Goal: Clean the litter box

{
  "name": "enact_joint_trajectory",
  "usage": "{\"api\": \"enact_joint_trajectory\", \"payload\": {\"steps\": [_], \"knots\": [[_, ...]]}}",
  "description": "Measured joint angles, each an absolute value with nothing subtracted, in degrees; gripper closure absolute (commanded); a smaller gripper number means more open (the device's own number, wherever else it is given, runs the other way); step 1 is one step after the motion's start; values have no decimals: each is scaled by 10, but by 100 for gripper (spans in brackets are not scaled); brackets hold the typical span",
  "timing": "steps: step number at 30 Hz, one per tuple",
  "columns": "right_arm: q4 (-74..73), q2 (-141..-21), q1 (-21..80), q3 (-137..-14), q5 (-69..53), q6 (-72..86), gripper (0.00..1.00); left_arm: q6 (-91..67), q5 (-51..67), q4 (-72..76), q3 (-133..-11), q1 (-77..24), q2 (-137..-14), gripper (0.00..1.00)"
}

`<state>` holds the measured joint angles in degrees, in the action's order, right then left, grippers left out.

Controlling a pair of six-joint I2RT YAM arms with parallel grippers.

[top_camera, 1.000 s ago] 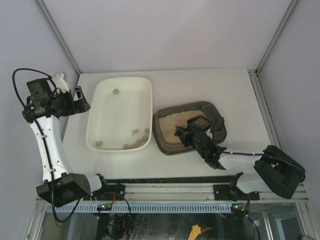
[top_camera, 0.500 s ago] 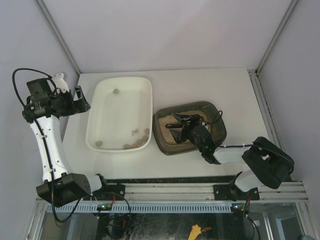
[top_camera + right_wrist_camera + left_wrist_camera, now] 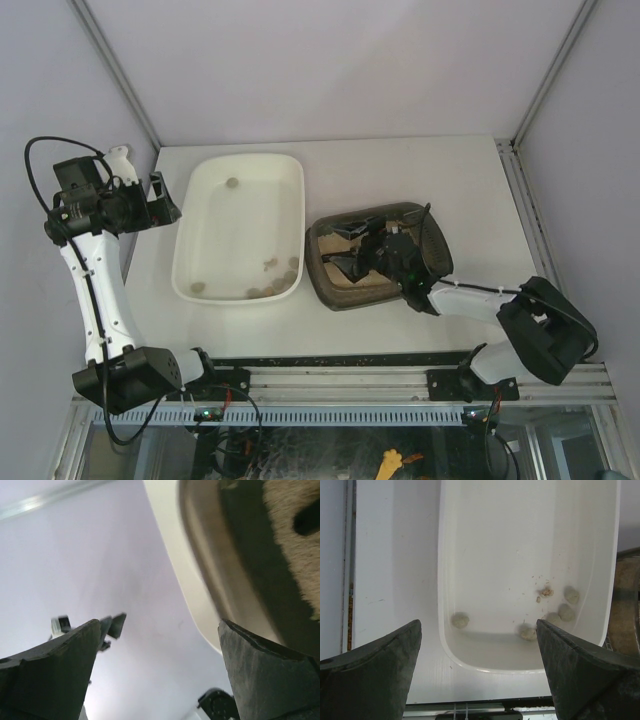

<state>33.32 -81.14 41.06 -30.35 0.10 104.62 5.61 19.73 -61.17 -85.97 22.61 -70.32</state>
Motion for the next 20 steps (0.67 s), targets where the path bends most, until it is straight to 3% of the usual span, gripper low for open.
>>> {"api": "enact_joint_trajectory", "payload": {"steps": [9,20], "knots": [[75,-729,403,-493,-69,833,0,57,180,-612,-860,226,-684,0],[-76,-590,323,-513,-62,648,0,78,136,-615,-864,226,-553,0]]}}
